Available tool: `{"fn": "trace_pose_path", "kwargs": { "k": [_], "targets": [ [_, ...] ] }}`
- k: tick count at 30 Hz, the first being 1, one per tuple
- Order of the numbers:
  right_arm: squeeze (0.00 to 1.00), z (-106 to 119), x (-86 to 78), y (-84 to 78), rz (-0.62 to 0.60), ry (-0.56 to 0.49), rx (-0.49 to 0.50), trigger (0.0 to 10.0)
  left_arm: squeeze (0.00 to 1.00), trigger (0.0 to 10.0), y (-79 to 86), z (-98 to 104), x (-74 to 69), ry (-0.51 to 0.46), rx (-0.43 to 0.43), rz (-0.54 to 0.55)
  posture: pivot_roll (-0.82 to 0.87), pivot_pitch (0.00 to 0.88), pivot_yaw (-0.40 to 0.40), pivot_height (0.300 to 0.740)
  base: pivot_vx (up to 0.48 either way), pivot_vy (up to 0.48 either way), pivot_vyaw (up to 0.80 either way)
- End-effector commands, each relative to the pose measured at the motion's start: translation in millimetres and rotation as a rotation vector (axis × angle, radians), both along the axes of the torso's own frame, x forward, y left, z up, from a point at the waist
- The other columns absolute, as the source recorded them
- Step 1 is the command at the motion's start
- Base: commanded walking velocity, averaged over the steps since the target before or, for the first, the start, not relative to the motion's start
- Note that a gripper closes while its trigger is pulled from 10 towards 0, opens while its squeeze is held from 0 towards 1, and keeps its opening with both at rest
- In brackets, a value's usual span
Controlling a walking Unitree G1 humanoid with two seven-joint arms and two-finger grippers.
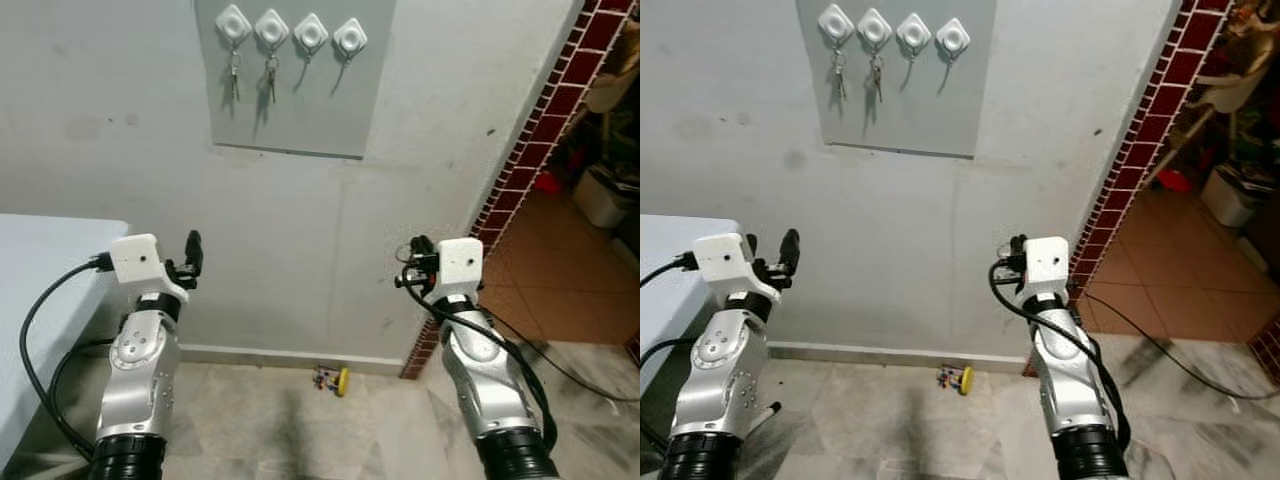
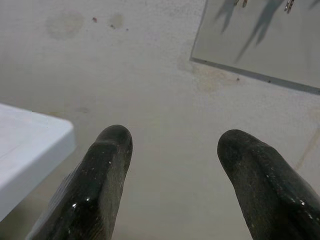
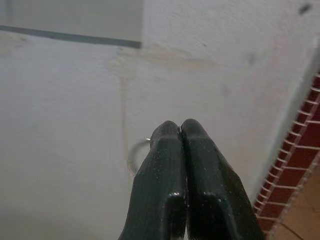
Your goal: Hang keys on a hook
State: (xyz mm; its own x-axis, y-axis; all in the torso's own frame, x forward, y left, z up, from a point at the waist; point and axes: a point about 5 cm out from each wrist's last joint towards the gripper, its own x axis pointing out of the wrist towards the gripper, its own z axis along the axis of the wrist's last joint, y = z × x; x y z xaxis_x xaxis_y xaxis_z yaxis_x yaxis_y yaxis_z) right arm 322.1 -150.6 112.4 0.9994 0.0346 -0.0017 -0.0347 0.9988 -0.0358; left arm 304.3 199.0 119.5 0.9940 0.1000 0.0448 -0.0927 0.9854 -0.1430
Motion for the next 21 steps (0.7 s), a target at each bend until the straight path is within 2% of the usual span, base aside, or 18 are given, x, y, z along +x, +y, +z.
{"fn": "trace_pose_path", "kwargs": {
  "k": [1, 3, 6, 8, 11, 14, 21],
  "targets": [
    [0.00, 7, 2.1, -9.8, -0.033, -0.019, -0.014, 10.0, 0.00, 10.0, -5.1, 2, -3.0, -0.010, 0.023, -0.028, -0.10, 0.018, -0.041, 0.740, 0.000, 0.000, 0.00],
    [0.00, 3, 0.6, -15.6, -0.033, 0.015, -0.013, 10.0, 0.00, 10.0, -9.6, -1, -8.4, -0.004, 0.043, -0.059, -0.11, 0.018, -0.039, 0.740, 0.000, 0.000, 0.00],
    [0.00, -3, -3.4, -16.6, 0.019, 0.068, 0.051, 10.0, 0.00, 10.0, -15.1, -5, -14.4, 0.005, 0.069, -0.097, -0.11, 0.021, -0.034, 0.740, 0.000, 0.000, 0.00],
    [0.00, -3, -4.1, -18.2, 0.008, 0.069, 0.018, 10.0, 0.00, 10.0, -15.8, -5, -15.5, 0.005, 0.075, -0.102, -0.11, 0.022, -0.034, 0.740, 0.000, 0.000, 0.00],
    [0.00, -3, -8.2, -17.8, 0.056, 0.041, -0.011, 10.0, 0.00, 10.0, -17.5, -9, -17.9, 0.046, 0.061, -0.128, -0.11, 0.024, -0.033, 0.740, 0.000, 0.000, 0.00],
    [0.00, 1, -11.5, -14.4, 0.104, -0.013, -0.011, 10.0, 0.00, 10.0, -15.7, -7, -18.1, 0.042, 0.045, -0.132, -0.11, 0.025, -0.032, 0.740, 0.000, 0.000, 0.00],
    [0.00, 3, -12.5, -10.2, 0.130, -0.012, -0.008, 10.0, 0.00, 10.0, -13.8, -2, -17.0, 0.030, 0.046, -0.135, -0.11, 0.025, -0.030, 0.740, 0.069, 0.000, 0.00]
  ]
}}
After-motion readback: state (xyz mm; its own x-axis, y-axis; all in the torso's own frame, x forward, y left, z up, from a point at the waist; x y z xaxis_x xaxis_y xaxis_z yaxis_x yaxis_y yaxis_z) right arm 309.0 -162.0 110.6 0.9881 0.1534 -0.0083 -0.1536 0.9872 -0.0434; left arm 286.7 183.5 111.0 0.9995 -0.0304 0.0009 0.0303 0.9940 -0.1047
